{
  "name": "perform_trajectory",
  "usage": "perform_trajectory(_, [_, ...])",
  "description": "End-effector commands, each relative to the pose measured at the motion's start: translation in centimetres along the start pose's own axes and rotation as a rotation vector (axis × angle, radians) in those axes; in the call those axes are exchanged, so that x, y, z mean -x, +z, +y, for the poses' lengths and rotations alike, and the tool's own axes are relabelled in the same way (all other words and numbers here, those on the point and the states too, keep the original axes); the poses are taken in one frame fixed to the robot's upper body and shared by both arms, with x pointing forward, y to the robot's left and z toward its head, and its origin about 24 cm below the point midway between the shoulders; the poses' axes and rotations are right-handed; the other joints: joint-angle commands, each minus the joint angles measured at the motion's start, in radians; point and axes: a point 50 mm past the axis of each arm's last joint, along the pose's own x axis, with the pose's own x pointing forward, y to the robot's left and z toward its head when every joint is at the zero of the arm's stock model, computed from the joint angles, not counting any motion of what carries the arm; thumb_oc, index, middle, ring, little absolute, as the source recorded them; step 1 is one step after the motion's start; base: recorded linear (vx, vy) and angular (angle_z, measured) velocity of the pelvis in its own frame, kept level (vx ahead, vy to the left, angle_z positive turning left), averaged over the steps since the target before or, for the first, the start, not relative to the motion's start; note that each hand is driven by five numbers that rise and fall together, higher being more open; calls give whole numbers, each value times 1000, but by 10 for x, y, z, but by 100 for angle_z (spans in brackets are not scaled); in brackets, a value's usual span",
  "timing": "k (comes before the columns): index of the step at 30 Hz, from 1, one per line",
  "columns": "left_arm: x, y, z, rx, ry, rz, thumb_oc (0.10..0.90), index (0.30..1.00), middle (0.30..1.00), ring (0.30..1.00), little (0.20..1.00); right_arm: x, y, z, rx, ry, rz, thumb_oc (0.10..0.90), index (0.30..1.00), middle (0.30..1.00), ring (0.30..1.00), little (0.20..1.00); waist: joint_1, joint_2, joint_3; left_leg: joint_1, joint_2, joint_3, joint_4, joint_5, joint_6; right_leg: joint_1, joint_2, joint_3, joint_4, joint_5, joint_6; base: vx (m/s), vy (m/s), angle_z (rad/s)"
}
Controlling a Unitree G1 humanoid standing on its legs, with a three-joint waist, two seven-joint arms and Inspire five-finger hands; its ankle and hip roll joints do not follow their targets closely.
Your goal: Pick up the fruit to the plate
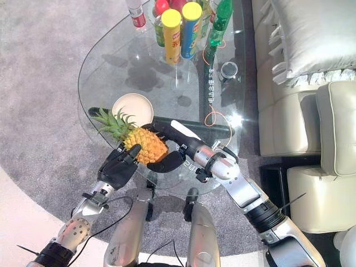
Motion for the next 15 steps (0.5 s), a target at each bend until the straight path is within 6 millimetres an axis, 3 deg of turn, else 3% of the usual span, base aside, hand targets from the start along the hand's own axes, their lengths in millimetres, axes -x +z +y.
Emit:
perform_trajectory(1, [-31, 45, -84, 26, -466, -253, 800, 900, 900, 900, 900, -10, 68, 44, 85, 299, -331, 100, 300, 300, 300, 200, -6, -57, -13, 7, -72, 28, 186, -176, 62, 81, 16, 3, -253, 203, 21, 0, 0, 0])
perform_trajectory(15, [-29, 52, -74, -8, -388, -318, 800, 900, 900, 900, 900, -10, 59, 51, 129, 379, -246, 100, 300, 300, 300, 200, -1, -61, -13, 6, -75, 16, 187, -174, 62, 78, 18, 9, -248, 203, 22, 0, 0, 0])
